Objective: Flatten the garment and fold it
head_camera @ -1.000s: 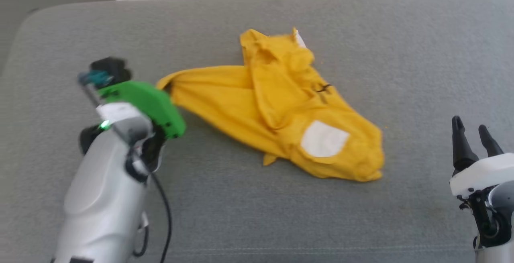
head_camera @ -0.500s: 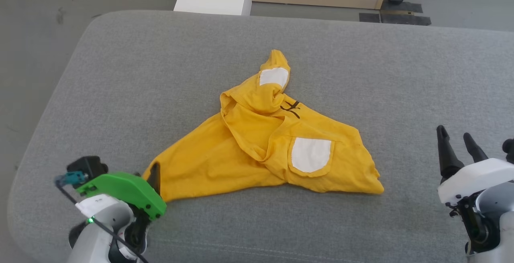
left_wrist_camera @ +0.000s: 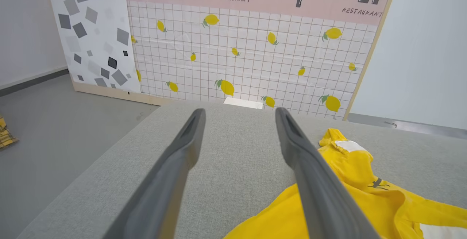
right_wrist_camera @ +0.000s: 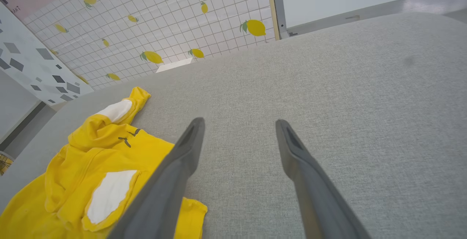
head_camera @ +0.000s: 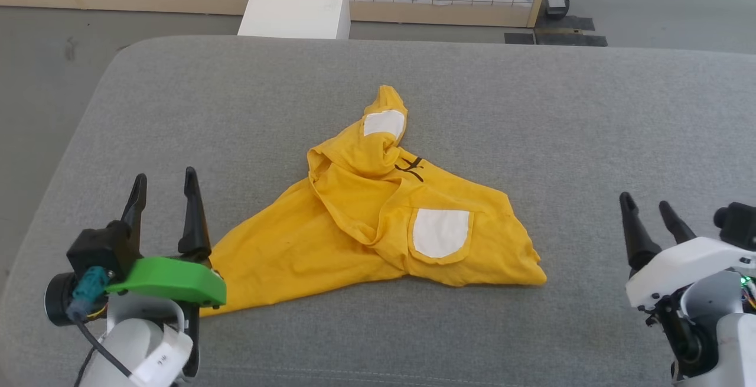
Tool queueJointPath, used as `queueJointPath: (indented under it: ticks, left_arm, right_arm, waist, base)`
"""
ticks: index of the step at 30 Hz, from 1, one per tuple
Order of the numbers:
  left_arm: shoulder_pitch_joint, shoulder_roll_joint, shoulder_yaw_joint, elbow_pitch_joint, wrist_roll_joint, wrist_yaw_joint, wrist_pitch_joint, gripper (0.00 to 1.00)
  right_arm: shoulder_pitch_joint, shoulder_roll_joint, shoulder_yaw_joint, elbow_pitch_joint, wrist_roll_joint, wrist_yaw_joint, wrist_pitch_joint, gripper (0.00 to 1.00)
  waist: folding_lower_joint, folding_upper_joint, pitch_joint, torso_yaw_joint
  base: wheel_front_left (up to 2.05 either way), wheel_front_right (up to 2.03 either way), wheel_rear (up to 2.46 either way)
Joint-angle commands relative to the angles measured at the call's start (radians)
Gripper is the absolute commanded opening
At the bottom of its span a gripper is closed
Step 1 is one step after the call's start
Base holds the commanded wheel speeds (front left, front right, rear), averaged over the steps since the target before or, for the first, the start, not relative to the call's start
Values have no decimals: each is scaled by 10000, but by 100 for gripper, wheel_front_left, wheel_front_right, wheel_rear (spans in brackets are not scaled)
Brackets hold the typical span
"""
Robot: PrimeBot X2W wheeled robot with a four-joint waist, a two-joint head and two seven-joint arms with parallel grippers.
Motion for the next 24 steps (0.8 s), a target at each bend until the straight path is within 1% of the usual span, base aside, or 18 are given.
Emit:
queueJointPath:
  ticks: [1, 4, 6, 8, 11, 15, 19, 24]
  left_arm:
    - [136, 44, -57, -118, 252, -47, -169, 100]
    - [272, -51, -105, -267, 581, -96, -293, 100]
    - [351, -134, -69, -318, 697, -128, -322, 100]
    - [427, -208, -18, -339, 775, -158, -334, 100]
    - [467, -349, 81, -433, 890, -216, -339, 100]
    - [452, -528, 215, -506, 1002, -320, -342, 100]
    - [351, -676, 294, -507, 1124, -426, -343, 100]
    - [158, -858, 301, -405, 1264, -596, -343, 100]
  right_arm:
    - [110, 1, 136, -29, -112, -15, 105, 100]
    - [124, 1, 445, -82, -301, -15, 494, 100]
    - [115, 1, 786, -126, -408, -15, 942, 100]
    - [80, 1, 1234, -119, -531, -15, 1537, 100]
    - [-6, 1, 1981, 15, -614, -15, 2758, 100]
    - [-342, 1, 2805, 131, -1062, -15, 3582, 100]
    - [-770, 1, 3313, 593, -1331, -15, 3918, 100]
    - [-1185, 1, 3498, 1312, -1653, -15, 3911, 100]
  waist:
    - [0, 0, 3, -1]
    - [0, 0, 54, 69]
    - [0, 0, 103, 132]
    - [0, 0, 149, 181]
    - [0, 0, 273, 286]
    - [0, 0, 565, 413]
    - [0, 0, 844, 561]
    - [0, 0, 1048, 730]
  base:
    - [0, 0, 0]
    - [0, 0, 0]
    - [0, 0, 0]
    - [0, 0, 0]
    - [0, 0, 0]
    - [0, 0, 0]
    - [0, 0, 0]
    - [0, 0, 0]
